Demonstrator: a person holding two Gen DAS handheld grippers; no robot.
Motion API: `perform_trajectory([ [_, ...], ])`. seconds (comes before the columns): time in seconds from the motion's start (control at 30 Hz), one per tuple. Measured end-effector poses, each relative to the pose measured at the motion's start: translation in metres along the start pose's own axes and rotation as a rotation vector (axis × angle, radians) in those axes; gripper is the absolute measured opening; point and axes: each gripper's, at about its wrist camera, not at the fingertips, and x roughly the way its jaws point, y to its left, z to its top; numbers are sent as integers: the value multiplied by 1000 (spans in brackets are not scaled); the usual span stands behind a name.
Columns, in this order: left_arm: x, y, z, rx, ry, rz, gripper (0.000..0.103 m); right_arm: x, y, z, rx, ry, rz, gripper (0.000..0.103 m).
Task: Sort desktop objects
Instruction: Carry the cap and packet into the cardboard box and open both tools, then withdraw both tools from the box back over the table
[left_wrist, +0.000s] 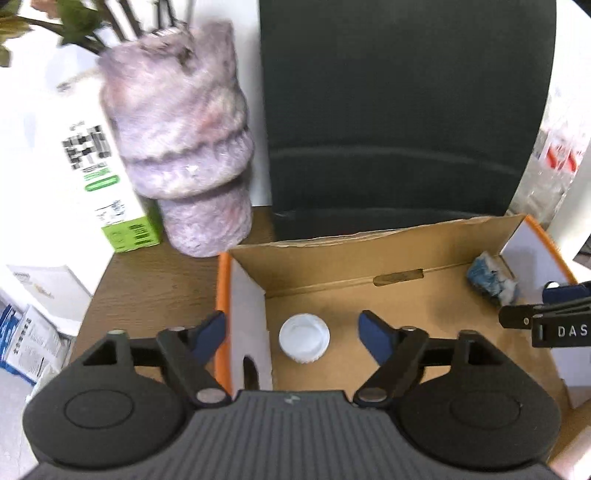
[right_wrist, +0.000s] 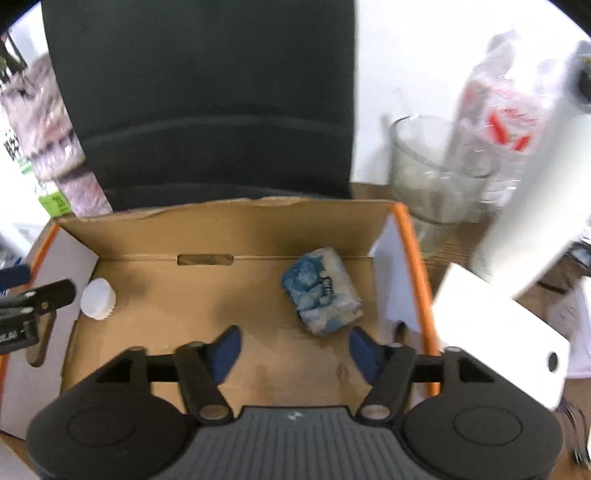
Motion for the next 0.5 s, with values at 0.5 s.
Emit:
perform_trajectory([
  [0.5,-125,-2,-66,-152,-23,-23,92,-130,-5,-81,2,-137,37,80],
])
